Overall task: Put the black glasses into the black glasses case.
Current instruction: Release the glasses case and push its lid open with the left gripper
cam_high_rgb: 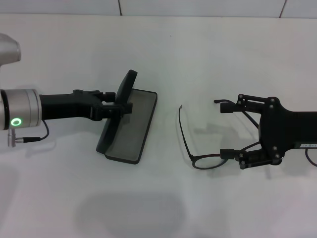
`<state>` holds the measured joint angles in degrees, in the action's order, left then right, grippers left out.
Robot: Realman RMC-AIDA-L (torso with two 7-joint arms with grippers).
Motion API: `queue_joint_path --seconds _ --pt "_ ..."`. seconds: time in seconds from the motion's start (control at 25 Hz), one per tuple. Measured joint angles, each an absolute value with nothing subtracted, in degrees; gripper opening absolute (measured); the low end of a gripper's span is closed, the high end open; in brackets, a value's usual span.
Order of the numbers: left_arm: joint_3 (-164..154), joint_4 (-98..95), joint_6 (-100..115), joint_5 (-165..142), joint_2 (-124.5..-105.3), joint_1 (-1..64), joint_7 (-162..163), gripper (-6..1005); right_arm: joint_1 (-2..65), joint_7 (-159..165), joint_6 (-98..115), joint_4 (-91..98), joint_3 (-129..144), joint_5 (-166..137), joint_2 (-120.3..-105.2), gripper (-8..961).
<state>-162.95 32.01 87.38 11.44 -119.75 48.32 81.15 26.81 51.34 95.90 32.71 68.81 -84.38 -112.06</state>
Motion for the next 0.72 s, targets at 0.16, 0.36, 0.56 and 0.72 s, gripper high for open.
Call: queue_joint_path --seconds 0.16,0.36,0.56,0.72 --pt "-162.9 31.6 86.6 10.6 -119.73 48.8 81.1 745 26.8 51.2 95.9 32.7 68.8 -84.4 -111.96 872" --pt "-162.9 30.8 86.6 9.6 -119.48 49.0 81.1 717 26.6 51.0 95.9 32.7 68.7 -84.4 -111.95 872" --pt "-163.0 30.8 86.6 9.9 -119.1 49.1 82.6 575 26.4 50.9 96.3 32.7 68.7 -84.4 -111.97 873" --pt "-162.9 31.1 86.6 10.2 -118.97 49.1 82.4 461 26.3 50.9 96.4 32.7 68.6 -84.4 -111.81 872"
